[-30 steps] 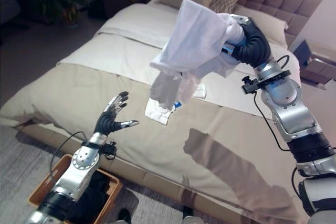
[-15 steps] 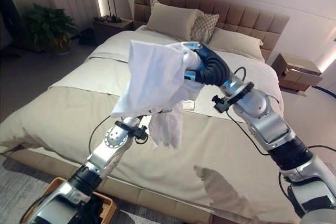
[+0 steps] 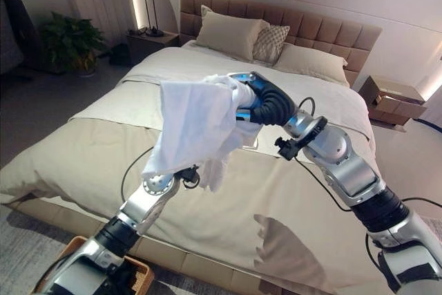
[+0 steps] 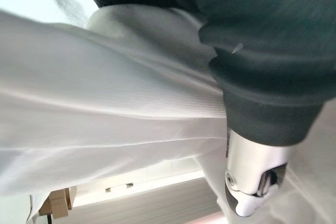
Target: Pick up clothes into the bucket
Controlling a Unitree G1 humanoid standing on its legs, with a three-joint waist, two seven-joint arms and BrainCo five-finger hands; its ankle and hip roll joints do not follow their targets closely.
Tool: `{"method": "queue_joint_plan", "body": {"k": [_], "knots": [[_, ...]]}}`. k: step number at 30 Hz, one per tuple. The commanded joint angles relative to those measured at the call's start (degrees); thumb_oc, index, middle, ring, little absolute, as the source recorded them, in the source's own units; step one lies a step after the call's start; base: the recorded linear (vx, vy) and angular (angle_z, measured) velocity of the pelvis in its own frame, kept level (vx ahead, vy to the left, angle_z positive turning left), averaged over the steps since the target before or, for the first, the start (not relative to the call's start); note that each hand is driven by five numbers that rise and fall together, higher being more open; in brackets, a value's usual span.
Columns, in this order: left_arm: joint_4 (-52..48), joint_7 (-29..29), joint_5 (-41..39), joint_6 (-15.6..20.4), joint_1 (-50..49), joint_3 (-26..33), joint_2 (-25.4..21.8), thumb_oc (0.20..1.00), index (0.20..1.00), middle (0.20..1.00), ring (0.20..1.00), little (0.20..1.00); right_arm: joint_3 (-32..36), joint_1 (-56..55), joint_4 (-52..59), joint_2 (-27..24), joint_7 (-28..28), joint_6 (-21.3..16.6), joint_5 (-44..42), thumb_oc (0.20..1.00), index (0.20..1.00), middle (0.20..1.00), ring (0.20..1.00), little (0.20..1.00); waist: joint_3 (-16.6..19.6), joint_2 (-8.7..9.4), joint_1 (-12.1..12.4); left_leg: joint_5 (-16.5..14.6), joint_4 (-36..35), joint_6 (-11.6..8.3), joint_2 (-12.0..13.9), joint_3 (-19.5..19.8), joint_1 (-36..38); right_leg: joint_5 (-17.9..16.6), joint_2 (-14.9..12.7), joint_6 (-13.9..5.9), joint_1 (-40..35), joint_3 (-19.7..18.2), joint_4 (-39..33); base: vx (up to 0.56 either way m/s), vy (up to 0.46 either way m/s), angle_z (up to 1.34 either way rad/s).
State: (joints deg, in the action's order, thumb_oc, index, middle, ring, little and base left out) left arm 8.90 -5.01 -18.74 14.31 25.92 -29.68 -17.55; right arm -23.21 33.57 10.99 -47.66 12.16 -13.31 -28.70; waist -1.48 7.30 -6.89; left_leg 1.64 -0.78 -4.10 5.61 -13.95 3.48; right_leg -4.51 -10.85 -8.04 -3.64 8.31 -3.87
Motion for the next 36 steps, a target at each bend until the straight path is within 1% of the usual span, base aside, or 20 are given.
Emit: {"method": "queue_joint_plan", "body": {"k": [1, 5, 8, 14, 15, 20, 25, 26, 27, 28, 31, 32, 33, 36], "knots": [[1.22, 2.32, 1.73, 1.53, 8.45, -2.75, 1.42, 0.200, 0.200, 0.200, 0.200, 0.200, 1.49, 1.72, 3.02, 1.46, -0.65, -1.96, -2.85, 0.200, 0.200, 0.200, 0.200, 0.200, 2.12, -0.37, 1.48, -2.79, 4.07, -0.29, 1.23, 4.90, -1.16, -2.56, -2.05, -3.94, 2.52, 1.43, 3.58, 0.00, 0.000, 0.00], [3.69, 4.09, 0.12, 0.93, 7.29, -3.36, 1.71, 0.200, 0.200, 0.200, 0.200, 0.200, 2.47, 0.81, 3.31, 2.47, -0.34, -1.90, -3.89, 0.200, 0.200, 0.200, 0.200, 0.200, 2.44, -0.37, 1.28, -2.83, 4.10, -0.17, 1.14, 4.68, -1.10, -2.67, -2.15, -3.97, 2.69, 1.30, 3.64, 0.00, 0.000, 0.00], [5.87, 4.13, -0.79, 1.09, 6.64, -3.35, 2.18, 0.200, 0.200, 0.200, 0.200, 0.200, 2.52, 0.53, 3.30, 2.99, -0.60, -2.16, -4.30, 0.200, 0.200, 0.200, 0.200, 0.200, 2.55, -0.37, 1.03, -2.85, 4.02, -0.21, 1.13, 4.55, -1.04, -2.60, -2.15, -3.93, 2.81, 1.10, 3.69, 0.00, 0.000, 0.00], [6.09, 3.76, -1.57, 1.56, 5.09, -1.69, 1.99, 0.200, 0.200, 0.200, 0.200, 0.200, 3.32, -0.41, 3.95, 2.85, -0.39, -2.39, -4.76, 0.200, 0.200, 0.200, 0.200, 0.200, 2.75, -0.36, 0.91, -2.84, 4.04, -0.20, 1.04, 4.54, -1.12, -2.67, -2.20, -3.90, 2.91, 0.92, 3.69, 0.00, 0.000, 0.00], [6.16, 3.34, -1.19, 1.78, 4.39, -0.27, 1.39, 0.200, 0.200, 0.200, 0.200, 0.200, 4.49, -1.57, 4.31, 3.19, 0.01, -2.53, -5.74, 0.200, 0.200, 0.200, 0.200, 0.200, 2.74, -0.38, 0.92, -2.86, 4.05, -0.20, 1.07, 4.47, -1.15, -2.68, -2.25, -3.89, 2.98, 0.85, 3.68, 0.00, 0.000, 0.00], [6.08, 2.70, -2.00, 2.06, 2.34, 2.61, 0.71, 0.200, 0.200, 0.200, 0.200, 0.200, 7.49, -5.15, 4.42, 4.98, 0.74, -2.68, -8.29, 0.200, 0.200, 0.200, 0.200, 0.200, 2.81, -0.39, 1.08, -2.84, 4.11, -0.17, 1.03, 4.51, -1.24, -2.63, -2.24, -3.89, 2.98, 0.97, 3.74, 0.00, 0.000, 0.00], [4.76, 2.76, -2.71, 2.51, -0.39, 6.40, -0.85, 0.200, 0.200, 0.200, 0.200, 0.200, 10.86, -8.58, 4.32, 5.86, 1.00, -2.92, -8.29, 0.206, 0.206, 0.206, 0.206, 0.206, 2.93, -0.47, 1.25, -2.85, 4.05, -0.15, 0.96, 4.66, -1.36, -2.61, -2.30, -3.88, 2.97, 1.10, 3.67, 0.00, 0.000, 0.00], [4.35, 2.65, -2.55, 2.71, -0.79, 7.21, -1.26, 0.200, 0.200, 0.200, 0.200, 0.200, 11.68, -9.35, 3.82, 6.13, 0.73, -2.93, -8.24, 0.460, 0.460, 0.460, 0.460, 0.460, 2.92, -0.49, 1.29, -2.86, 4.05, -0.13, 0.96, 4.71, -1.32, -2.57, -2.30, -3.85, 2.93, 1.14, 3.74, 0.00, 0.000, 0.00], [3.27, 2.59, -2.44, 3.00, -1.82, 8.46, -1.97, 0.200, 0.200, 0.200, 0.200, 0.200, 13.21, -10.76, 3.30, 7.12, 0.34, -3.14, -8.15, 1.000, 1.000, 1.000, 1.000, 1.000, 2.95, -0.54, 1.37, -2.88, 4.04, -0.10, 0.93, 4.80, -1.30, -2.48, -2.29, -3.81, 2.86, 1.18, 3.77, 0.00, 0.000, 0.00], [3.21, 2.59, -2.44, 2.97, -1.87, 8.45, -2.00, 0.200, 0.200, 0.200, 0.200, 0.200, 13.24, -10.81, 3.34, 7.15, 0.33, -3.13, -8.14, 1.000, 1.000, 1.000, 1.000, 1.000, 2.98, -0.52, 1.37, -2.88, 4.04, -0.10, 0.93, 4.80, -1.30, -2.48, -2.29, -3.81, 2.86, 1.18, 3.77, 0.00, 0.000, 0.00], [1.74, 2.17, -1.52, 3.73, -3.73, 11.57, -3.52, 0.200, 0.200, 0.200, 0.200, 0.200, 15.97, -13.56, 1.78, 9.02, -0.48, -3.48, -7.04, 1.000, 1.000, 1.000, 1.000, 1.000, 2.86, -0.66, 1.56, -2.91, 4.03, -0.09, 0.97, 4.85, -1.19, -2.34, -2.27, -3.76, 2.83, 1.29, 3.83, 0.00, 0.000, 0.00], [1.69, 2.16, -1.51, 3.71, -3.78, 11.56, -3.55, 0.200, 0.200, 0.200, 0.200, 0.200, 15.99, -13.61, 1.81, 9.05, -0.48, -3.48, -7.03, 1.000, 1.000, 1.000, 1.000, 1.000, 2.88, -0.64, 1.57, -2.92, 4.04, -0.09, 0.98, 4.85, -1.19, -2.33, -2.27, -3.76, 2.83, 1.29, 3.83, 0.00, 0.000, 0.00], [1.20, 1.73, -0.37, 4.07, -4.82, 13.31, -4.31, 0.200, 0.200, 0.200, 0.200, 0.200, 17.58, -15.23, 0.82, 9.95, -0.94, -3.73, -6.47, 1.000, 1.000, 1.000, 1.000, 1.000, 2.85, -0.78, 1.65, -2.95, 4.02, -0.07, 0.97, 4.92, -1.15, -2.26, -2.27, -3.71, 2.71, 1.34, 3.75, 0.00, 0.000, 0.00], [0.65, 1.12, 1.61, 4.32, -5.99, 14.84, -5.28, 0.200, 0.200, 0.200, 0.200, 0.200, 19.12, -17.03, -0.34, 10.99, -1.23, -3.95, -6.03, 1.000, 1.000, 1.000, 1.000, 1.000, 2.84, -0.82, 1.73, -3.01, 4.08, -0.04, 0.93, 5.02, -1.20, -2.20, -2.26, -3.71, 2.70, 1.26, 3.76, 0.00, 0.000, 0.00]]}}
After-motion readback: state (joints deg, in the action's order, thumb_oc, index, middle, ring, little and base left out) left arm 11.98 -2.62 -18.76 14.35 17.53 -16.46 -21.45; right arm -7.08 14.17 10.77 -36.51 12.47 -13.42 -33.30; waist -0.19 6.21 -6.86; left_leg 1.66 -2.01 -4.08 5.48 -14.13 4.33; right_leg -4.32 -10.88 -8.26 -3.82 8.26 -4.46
